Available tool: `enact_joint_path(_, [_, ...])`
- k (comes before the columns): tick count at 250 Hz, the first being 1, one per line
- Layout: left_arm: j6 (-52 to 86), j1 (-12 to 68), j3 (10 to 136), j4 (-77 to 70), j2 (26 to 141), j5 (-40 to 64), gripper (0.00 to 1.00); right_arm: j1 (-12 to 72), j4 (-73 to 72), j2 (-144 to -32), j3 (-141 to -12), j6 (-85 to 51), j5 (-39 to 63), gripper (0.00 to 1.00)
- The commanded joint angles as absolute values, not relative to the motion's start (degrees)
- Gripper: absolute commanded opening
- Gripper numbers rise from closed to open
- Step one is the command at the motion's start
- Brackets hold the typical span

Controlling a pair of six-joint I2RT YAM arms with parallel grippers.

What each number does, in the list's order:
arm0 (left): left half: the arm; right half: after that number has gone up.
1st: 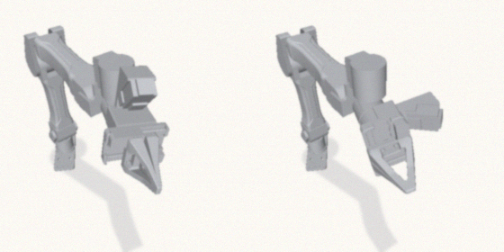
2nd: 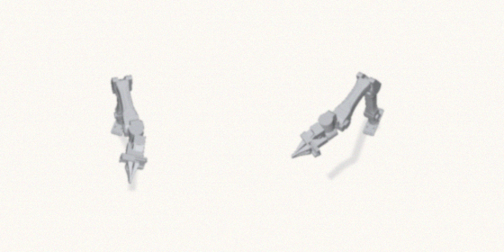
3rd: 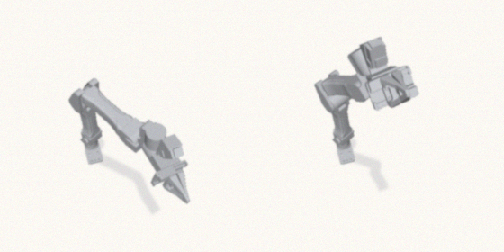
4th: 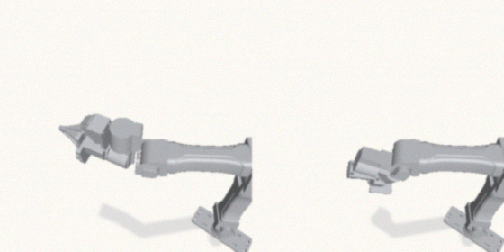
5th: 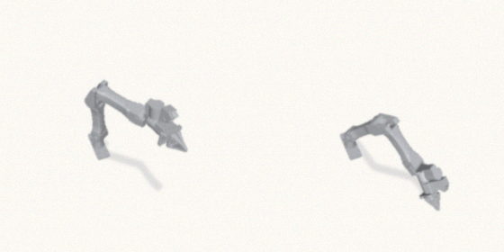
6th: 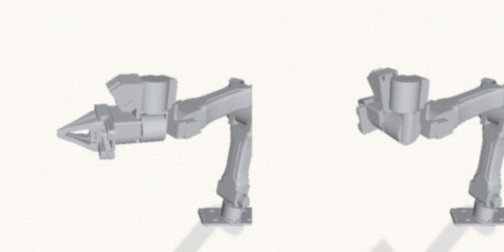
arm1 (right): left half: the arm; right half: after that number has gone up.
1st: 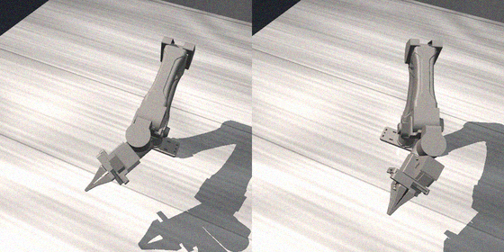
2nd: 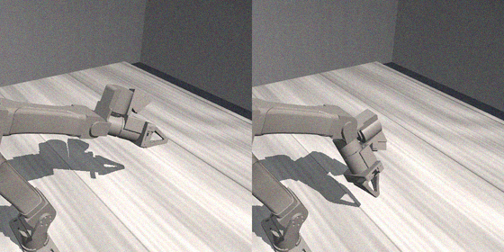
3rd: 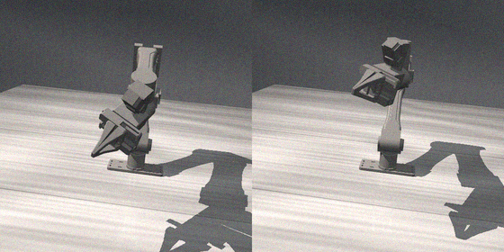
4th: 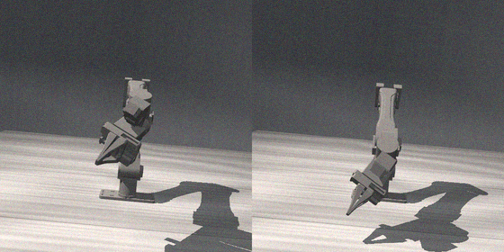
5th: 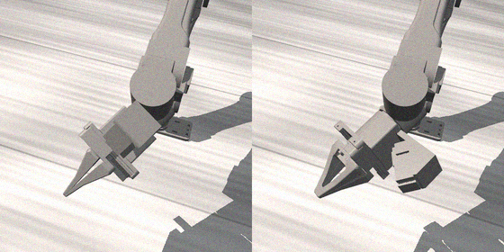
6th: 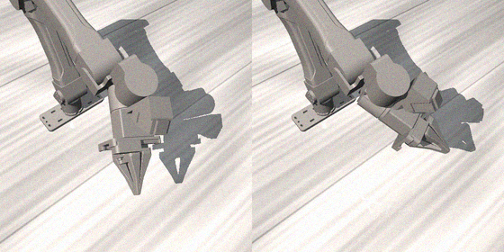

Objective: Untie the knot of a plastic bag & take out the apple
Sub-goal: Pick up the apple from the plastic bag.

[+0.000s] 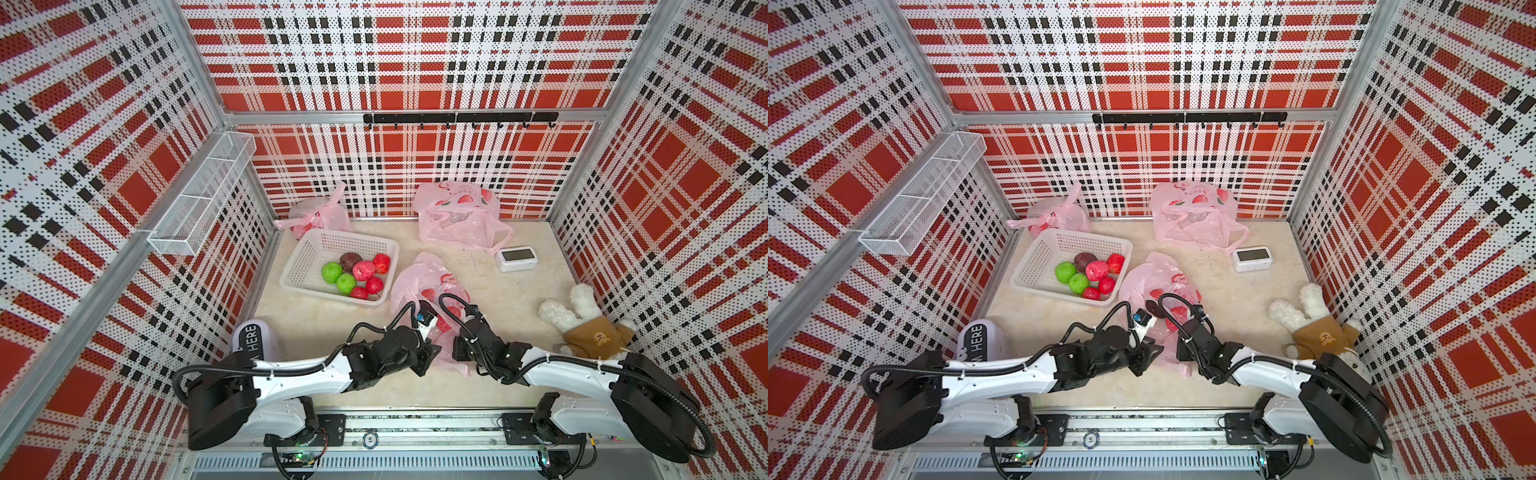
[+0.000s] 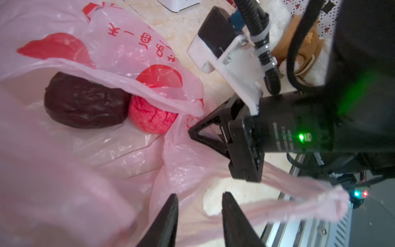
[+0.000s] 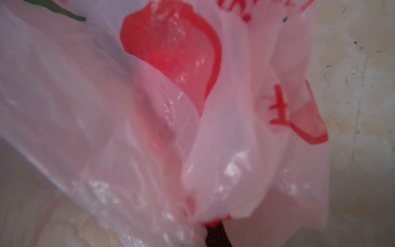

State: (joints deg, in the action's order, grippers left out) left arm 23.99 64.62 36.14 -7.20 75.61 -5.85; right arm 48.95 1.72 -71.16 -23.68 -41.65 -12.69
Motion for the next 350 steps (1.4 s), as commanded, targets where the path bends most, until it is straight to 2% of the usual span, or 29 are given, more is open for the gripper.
enact_joint_path(1, [26.9,64.1,40.3,-9.7,80.4,-9.6,0.35,49.0,-2.9,-69.2,-22.6,-42.9,-11.7,0.00])
enact_joint_path(28, [32.3,59.3,43.1,-7.3,84.7,-11.1,0.35,49.1,-4.1,-68.2,-21.3,-43.5,-11.5,0.00])
enact_joint_path(67, [36.9,52.8,48.2,-2.3,90.0,-12.0,0.52,49.1,-3.9,-66.7,-20.6,-43.6,-11.6,0.00])
enact_joint_path(94, [38.2,49.3,50.8,-2.3,93.6,-9.4,0.58,49.0,1.7,-64.0,-24.0,-42.8,-11.8,0.00])
enact_joint_path(114, [38.4,47.9,52.0,-3.4,95.6,-8.2,0.63,48.2,9.6,-61.3,-30.0,-41.8,-11.6,0.10])
enact_joint_path(144, [39.0,47.3,53.7,-4.4,98.4,-7.1,0.68,45.4,18.7,-59.7,-40.0,-37.7,-10.8,0.36])
enact_joint_path(156, [40.1,47.0,54.0,-5.3,99.3,-6.4,0.70,43.5,20.2,-59.8,-42.6,-36.3,-8.6,0.41])
enact_joint_path(204, [42.4,46.1,54.8,-9.0,102.2,-3.7,0.75,33.0,18.1,-63.6,-48.6,-31.6,-2.1,0.41])
enact_joint_path(240, [43.2,45.4,55.2,-10.8,103.1,-2.0,0.76,28.4,16.9,-74.6,-55.3,-25.9,-0.2,0.39])
enact_joint_path(270, [43.8,44.6,55.6,-11.1,103.9,-2.3,0.80,27.8,16.4,-83.9,-60.0,-22.7,2.9,0.36])
enact_joint_path(306, [44.3,43.5,55.7,-13.7,105.5,-1.7,0.82,28.2,9.4,-90.4,-59.1,-22.8,4.8,0.33])
enact_joint_path(350, [44.9,43.4,59.5,-14.3,109.7,0.4,0.81,28.1,4.0,-98.8,-59.5,-23.1,12.6,0.16])
